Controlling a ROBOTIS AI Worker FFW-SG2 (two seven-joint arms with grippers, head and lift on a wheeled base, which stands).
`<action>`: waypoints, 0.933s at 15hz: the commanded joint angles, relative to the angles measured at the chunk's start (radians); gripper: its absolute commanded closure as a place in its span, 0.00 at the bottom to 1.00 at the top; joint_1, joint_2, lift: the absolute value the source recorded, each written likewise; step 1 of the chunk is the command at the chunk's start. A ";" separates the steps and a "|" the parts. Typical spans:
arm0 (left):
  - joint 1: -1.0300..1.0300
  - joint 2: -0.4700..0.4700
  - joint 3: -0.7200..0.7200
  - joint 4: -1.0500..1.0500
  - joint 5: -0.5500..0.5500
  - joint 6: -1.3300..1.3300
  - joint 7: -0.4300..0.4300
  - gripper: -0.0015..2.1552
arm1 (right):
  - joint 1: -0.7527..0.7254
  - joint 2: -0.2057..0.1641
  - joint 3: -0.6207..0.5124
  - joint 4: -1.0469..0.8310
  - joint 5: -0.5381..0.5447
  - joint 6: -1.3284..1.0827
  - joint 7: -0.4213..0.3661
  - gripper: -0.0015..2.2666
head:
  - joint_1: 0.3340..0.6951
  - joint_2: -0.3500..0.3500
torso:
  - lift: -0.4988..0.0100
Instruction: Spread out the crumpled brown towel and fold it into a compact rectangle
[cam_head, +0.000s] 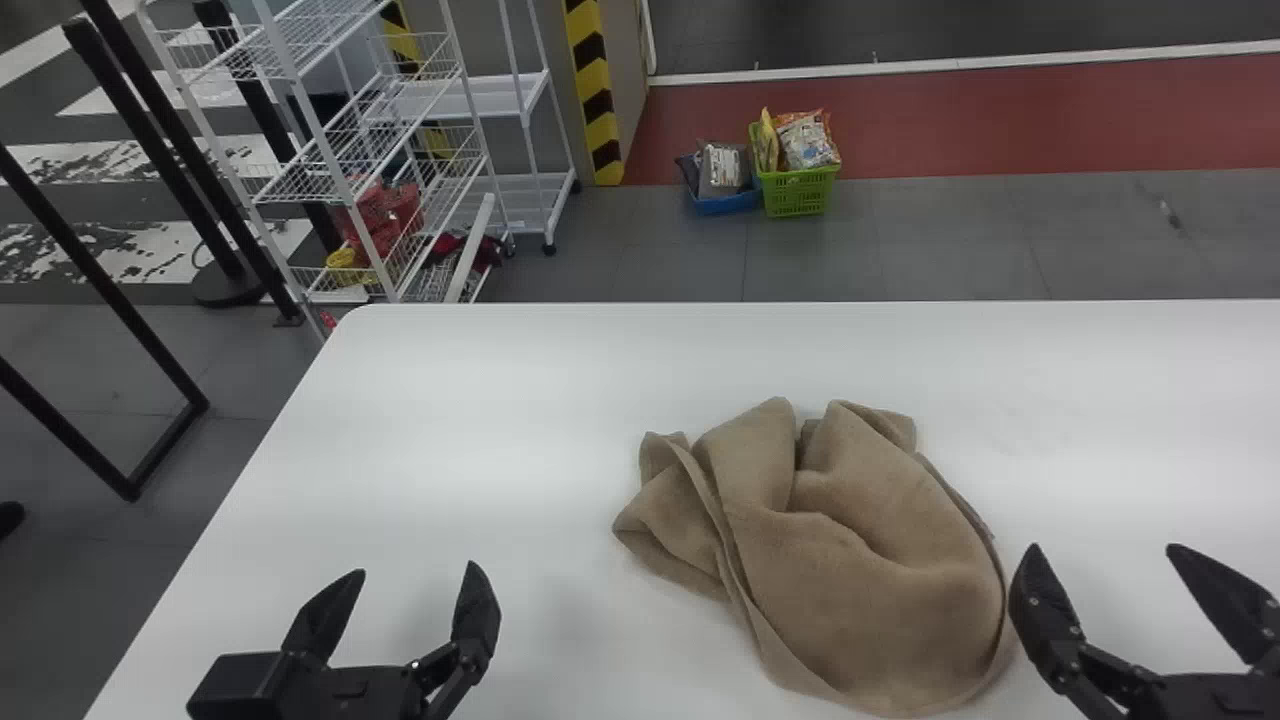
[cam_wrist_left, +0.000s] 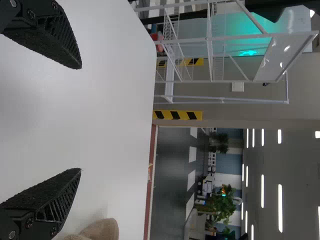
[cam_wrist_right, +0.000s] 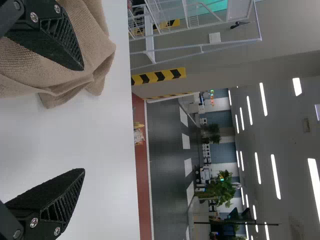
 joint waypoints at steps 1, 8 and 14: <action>0.001 0.000 0.000 0.000 0.000 0.001 0.000 0.04 | 0.000 0.000 0.001 -0.002 0.000 0.002 -0.001 0.04 | 1.00 0.79 | 0.73; 0.001 0.000 0.000 0.000 0.000 0.001 0.000 0.04 | 0.000 -0.002 0.004 -0.002 0.000 0.005 0.001 0.04 | 1.00 0.79 | 0.73; 0.002 -0.001 0.000 0.000 0.000 0.001 -0.001 0.04 | 0.002 -0.002 0.004 -0.001 0.000 0.005 -0.001 0.04 | 1.00 0.79 | 0.73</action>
